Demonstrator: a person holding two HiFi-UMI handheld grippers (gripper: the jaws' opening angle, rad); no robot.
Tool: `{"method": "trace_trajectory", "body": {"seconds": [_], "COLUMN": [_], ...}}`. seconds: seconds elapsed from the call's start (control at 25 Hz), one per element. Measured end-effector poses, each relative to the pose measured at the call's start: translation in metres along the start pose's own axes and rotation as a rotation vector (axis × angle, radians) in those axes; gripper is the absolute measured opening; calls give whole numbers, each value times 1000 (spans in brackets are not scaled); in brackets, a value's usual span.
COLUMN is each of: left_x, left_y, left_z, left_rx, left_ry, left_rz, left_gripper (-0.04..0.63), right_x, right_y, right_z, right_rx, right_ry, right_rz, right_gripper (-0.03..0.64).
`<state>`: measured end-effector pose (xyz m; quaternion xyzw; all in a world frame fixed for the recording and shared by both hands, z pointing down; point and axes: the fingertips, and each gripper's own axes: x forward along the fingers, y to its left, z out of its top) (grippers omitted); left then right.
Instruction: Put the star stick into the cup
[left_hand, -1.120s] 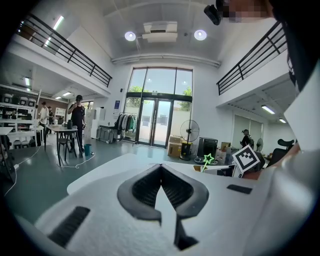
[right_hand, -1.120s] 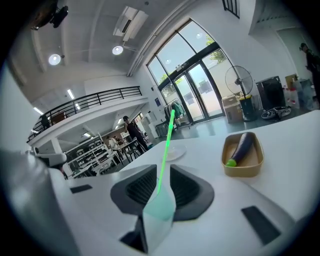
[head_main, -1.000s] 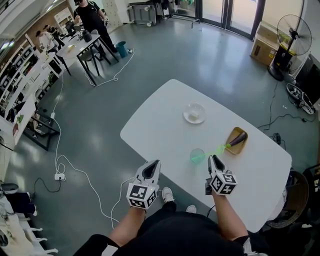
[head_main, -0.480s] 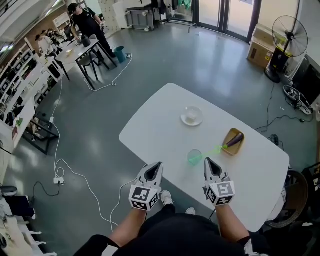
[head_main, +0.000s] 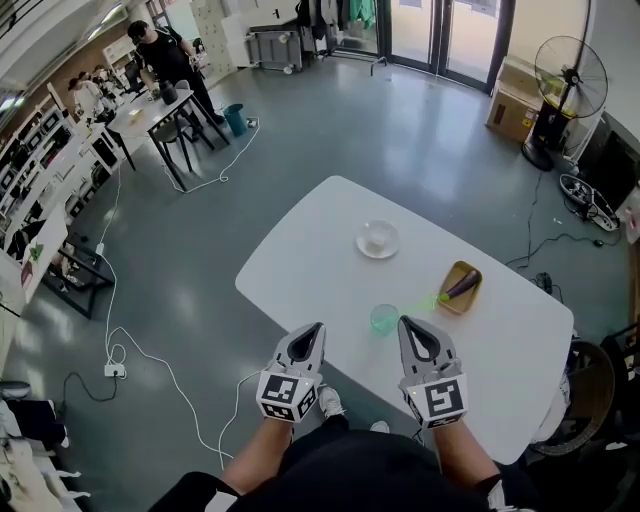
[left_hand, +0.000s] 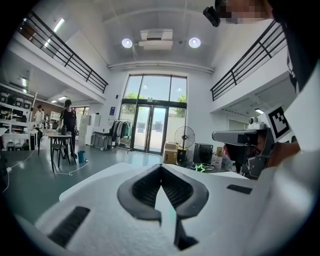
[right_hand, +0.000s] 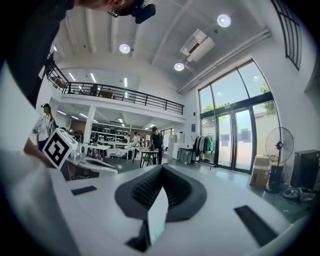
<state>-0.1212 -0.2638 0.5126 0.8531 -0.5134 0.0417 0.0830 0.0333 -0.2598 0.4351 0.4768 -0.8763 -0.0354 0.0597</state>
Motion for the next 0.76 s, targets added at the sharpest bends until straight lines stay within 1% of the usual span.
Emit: {"method": "trace_trajectory", "body": {"seconds": [0.28,0.56,0.76], "left_x": [-1,-2,-1], "left_y": [-8,-16,-23], "left_z": [7,16,15], "left_rx": [-1,21,23], "left_ry": [-19,-29,-25], "left_rz": [-10,-16,-20], "left_gripper": [6,6,6], "right_x": [-9,-14,-16], "right_y": [-2,-4,-9], "right_z": [-1,-2,-2], "right_rx": [-11,-9,-14], "right_ry": [3,11,42], "right_rz": [-12,-12,-25], "right_gripper": [3,3,3]}}
